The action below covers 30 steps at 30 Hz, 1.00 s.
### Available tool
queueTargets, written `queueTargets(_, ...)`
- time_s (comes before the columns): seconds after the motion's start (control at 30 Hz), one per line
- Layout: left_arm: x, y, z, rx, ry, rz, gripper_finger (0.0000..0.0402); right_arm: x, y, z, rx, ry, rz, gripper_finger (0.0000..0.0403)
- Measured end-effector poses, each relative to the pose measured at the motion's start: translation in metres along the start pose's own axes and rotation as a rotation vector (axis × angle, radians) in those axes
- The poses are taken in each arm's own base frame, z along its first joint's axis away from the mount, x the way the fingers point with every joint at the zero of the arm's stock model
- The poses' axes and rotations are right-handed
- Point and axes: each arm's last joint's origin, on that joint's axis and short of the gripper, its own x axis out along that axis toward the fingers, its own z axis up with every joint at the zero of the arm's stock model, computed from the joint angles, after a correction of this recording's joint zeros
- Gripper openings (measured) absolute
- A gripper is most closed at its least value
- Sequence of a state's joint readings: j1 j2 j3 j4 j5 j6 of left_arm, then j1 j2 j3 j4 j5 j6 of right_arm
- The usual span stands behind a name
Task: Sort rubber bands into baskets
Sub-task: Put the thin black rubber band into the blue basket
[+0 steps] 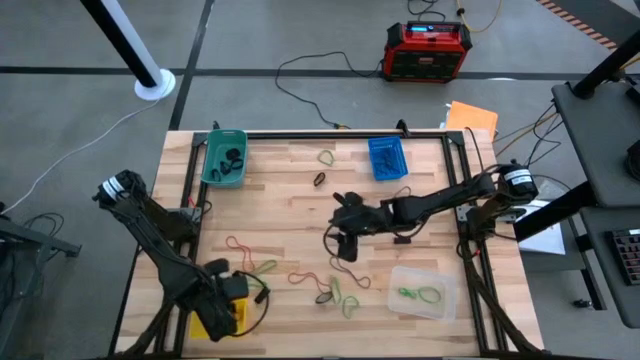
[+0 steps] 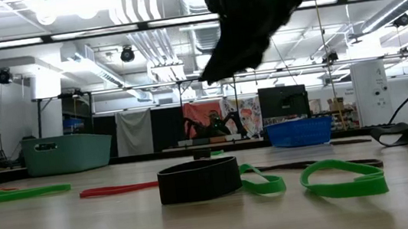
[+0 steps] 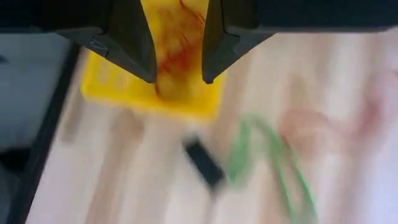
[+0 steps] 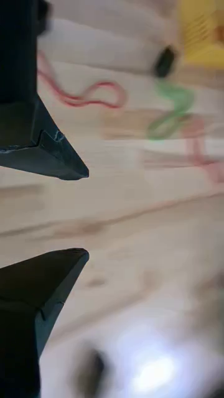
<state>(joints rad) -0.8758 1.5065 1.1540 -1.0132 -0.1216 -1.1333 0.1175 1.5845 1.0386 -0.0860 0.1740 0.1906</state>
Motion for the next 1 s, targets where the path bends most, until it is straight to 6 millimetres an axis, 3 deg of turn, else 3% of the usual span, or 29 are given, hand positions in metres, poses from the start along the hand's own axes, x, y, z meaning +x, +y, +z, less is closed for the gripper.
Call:
queueTargets(0.23,-0.028,0.003,0.019,0.281,-0.348,0.242,0.0098,-0.011,0.008,-0.015,0.07,0.265,-0.043,0.0187)
queueTargets(0.53,-0.042,0.024,0.016,0.418,-0.467,0.336,0.0079,-0.033,0.047,-0.013,0.023,0.396,0.058,0.0187)
queueTargets(0.83,-0.057,0.062,0.019,0.424,-0.662,0.232,0.0077,-0.057,0.047,0.012,0.08,0.472,-0.043,0.0187)
queueTargets(1.0,-0.06,0.073,0.029,0.556,-0.83,0.104,0.0077,-0.071,0.039,0.012,0.151,0.584,-0.168,0.0187)
